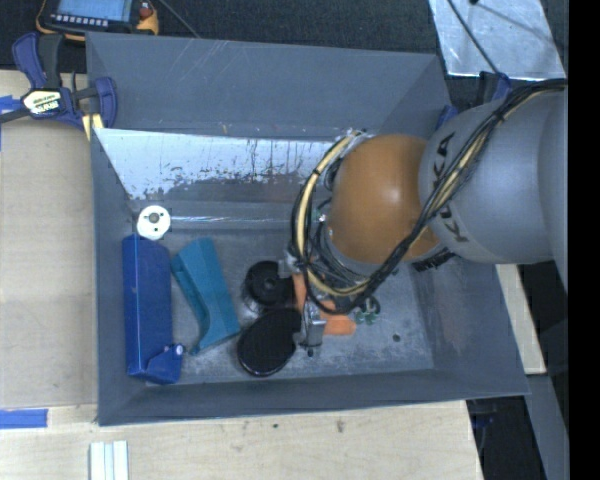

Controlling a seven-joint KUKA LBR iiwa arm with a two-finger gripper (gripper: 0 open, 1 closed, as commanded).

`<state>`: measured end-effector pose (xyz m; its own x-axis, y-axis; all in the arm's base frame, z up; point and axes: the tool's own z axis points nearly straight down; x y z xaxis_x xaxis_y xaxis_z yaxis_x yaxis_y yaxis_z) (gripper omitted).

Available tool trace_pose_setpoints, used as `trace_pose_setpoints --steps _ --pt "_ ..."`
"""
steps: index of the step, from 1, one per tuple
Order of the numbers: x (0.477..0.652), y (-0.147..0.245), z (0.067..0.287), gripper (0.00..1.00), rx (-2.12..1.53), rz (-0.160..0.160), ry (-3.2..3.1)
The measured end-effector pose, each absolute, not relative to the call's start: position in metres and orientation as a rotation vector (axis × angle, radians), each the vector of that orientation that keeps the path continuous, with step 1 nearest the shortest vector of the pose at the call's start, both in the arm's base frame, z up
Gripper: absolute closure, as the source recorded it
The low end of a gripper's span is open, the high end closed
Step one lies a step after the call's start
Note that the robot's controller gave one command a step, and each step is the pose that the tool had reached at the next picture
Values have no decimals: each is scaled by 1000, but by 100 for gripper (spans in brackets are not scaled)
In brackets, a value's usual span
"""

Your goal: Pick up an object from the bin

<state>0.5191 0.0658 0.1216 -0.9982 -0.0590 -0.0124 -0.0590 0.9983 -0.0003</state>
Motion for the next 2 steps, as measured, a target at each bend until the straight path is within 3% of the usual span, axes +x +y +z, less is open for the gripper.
trace_pose_setpoints --steps 1,2 --pt "526 79 92 0 -71 1 3133" --pt "501 21 76 100 53 1 3116"
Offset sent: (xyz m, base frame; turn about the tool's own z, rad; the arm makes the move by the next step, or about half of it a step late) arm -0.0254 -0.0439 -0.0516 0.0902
